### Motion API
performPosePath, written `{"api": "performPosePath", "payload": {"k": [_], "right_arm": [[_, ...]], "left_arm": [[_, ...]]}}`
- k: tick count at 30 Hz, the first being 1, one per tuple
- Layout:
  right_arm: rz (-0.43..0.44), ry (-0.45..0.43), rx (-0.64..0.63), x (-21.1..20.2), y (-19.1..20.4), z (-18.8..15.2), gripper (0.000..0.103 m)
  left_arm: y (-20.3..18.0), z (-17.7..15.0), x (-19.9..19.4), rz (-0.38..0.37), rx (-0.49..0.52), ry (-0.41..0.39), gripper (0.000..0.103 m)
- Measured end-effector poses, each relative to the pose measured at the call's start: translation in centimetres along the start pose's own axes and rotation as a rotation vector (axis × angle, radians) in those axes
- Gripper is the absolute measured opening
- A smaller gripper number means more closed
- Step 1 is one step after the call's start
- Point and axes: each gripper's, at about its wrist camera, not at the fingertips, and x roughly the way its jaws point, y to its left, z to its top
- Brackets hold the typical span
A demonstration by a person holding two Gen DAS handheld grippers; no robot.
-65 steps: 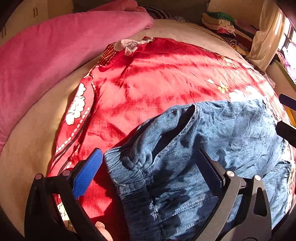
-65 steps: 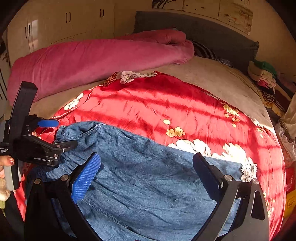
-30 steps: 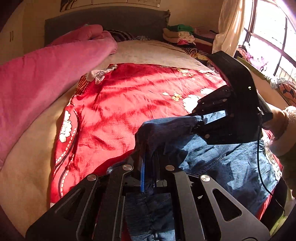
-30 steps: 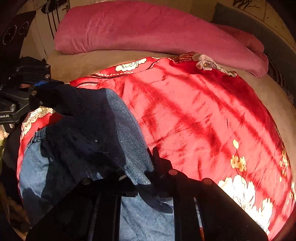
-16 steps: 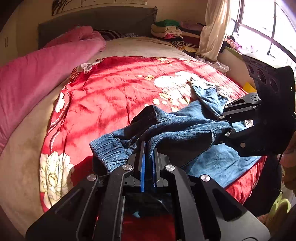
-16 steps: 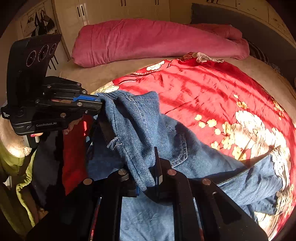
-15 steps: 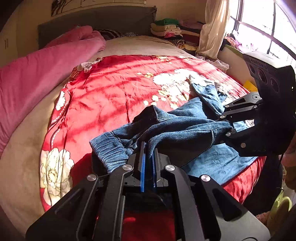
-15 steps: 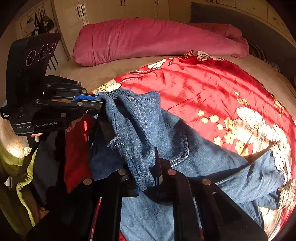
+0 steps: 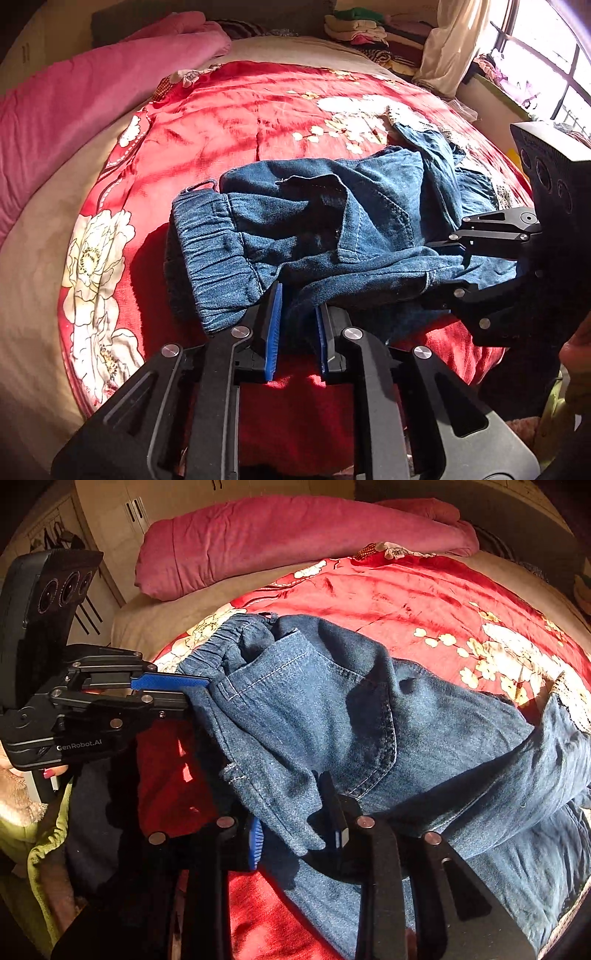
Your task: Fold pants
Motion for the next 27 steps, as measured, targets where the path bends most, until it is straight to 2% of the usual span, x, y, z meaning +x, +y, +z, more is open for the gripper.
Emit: {"api": "performPosePath", "payload": {"k": [2,4,7,13,14,16,17,18,21,27], "right_arm": [[-0.005,0.003,-0.009,0.1,0.3,-0.1,0.039],[0.008,0.004,-0.011,0.2,0.4,-0.2,0.047],[0.022,0.004,-0.013,0.3,0.8,-0.4,0.053],[0.022,0.002,-0.023,0.6,1.1,-0.4,0.056],[0.020,0.002,-0.021,0.6,1.2,-0.4,0.056],[0.012,0.009,-0.018,0.6,1.2,-0.3,0.057],[0.010,0.009,-0.021,0.6,1.2,-0.3,0.057],[0.007,0.006,-0.026,0.4,1.3,-0.3,0.057],[-0.007,-0.007,-0.037,-0.3,1.6,-0.3,0.059],[-0.080,-0.084,-0.086,-2.9,2.6,0.1,0.067]], "left_arm": [[0.0,-0.2,-0.3,0.001,-0.002,0.004,0.011],[-0.1,-0.3,-0.6,-0.004,-0.005,0.007,0.013],[0.0,-0.7,-1.2,-0.022,-0.012,0.014,0.014],[0.2,-1.5,-2.0,-0.062,-0.018,0.030,0.017],[0.1,-1.6,-2.0,-0.066,-0.013,0.034,0.023],[0.1,-1.8,-1.9,-0.061,-0.017,0.052,0.074],[0.3,-2.0,-2.2,-0.028,-0.031,0.032,0.093],[0.5,-2.1,-2.6,-0.015,-0.040,0.010,0.092],[1.7,-2.0,-3.5,-0.047,-0.090,0.002,0.092],[4.2,-0.7,-4.1,-0.020,-0.209,-0.018,0.092]]}}
